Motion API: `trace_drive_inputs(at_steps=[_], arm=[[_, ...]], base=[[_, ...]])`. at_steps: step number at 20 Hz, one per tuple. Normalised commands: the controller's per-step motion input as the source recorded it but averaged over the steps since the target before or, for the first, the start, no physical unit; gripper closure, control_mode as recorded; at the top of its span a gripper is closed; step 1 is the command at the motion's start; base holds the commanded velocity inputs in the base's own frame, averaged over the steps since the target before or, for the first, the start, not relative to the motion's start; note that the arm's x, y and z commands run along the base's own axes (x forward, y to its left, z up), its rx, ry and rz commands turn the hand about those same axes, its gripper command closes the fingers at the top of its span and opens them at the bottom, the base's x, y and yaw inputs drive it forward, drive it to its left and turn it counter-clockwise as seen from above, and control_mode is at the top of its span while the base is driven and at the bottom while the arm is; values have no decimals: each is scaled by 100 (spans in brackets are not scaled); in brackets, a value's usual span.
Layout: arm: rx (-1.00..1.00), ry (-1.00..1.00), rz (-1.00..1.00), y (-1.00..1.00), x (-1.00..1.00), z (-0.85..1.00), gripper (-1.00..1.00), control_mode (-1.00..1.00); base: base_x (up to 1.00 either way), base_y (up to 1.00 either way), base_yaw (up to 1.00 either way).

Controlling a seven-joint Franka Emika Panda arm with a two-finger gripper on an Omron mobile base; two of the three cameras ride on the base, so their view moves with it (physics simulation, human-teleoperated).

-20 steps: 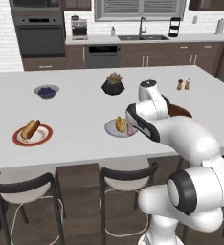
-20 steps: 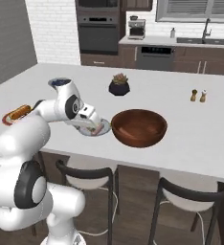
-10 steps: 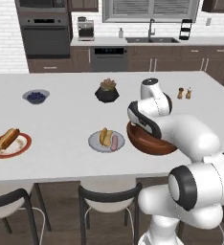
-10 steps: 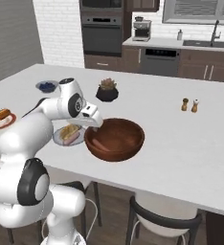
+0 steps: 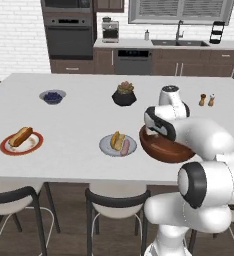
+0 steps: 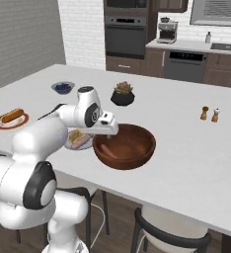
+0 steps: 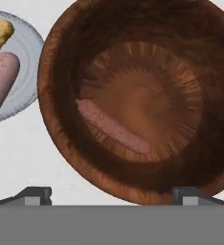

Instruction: Place one bun and one sausage from the bowl on each plate.

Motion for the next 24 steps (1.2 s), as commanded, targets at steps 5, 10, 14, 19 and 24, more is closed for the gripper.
trace_drive_inputs(at_steps=[5,10,14,19,24], arm=[[5,33,25,-45,68,-28,-100,-100],[0,17,23,-2,81,-78,-100,-100],[4,1,24,-4,42,-82,-100,-100],[10,0,9,0,-7,-31,-100,-100],[6,0,0,0,-8,10,-100,-100]], base=[[0,0,0],[0,0,0],[0,0,0],[0,0,0],[0,0,0]])
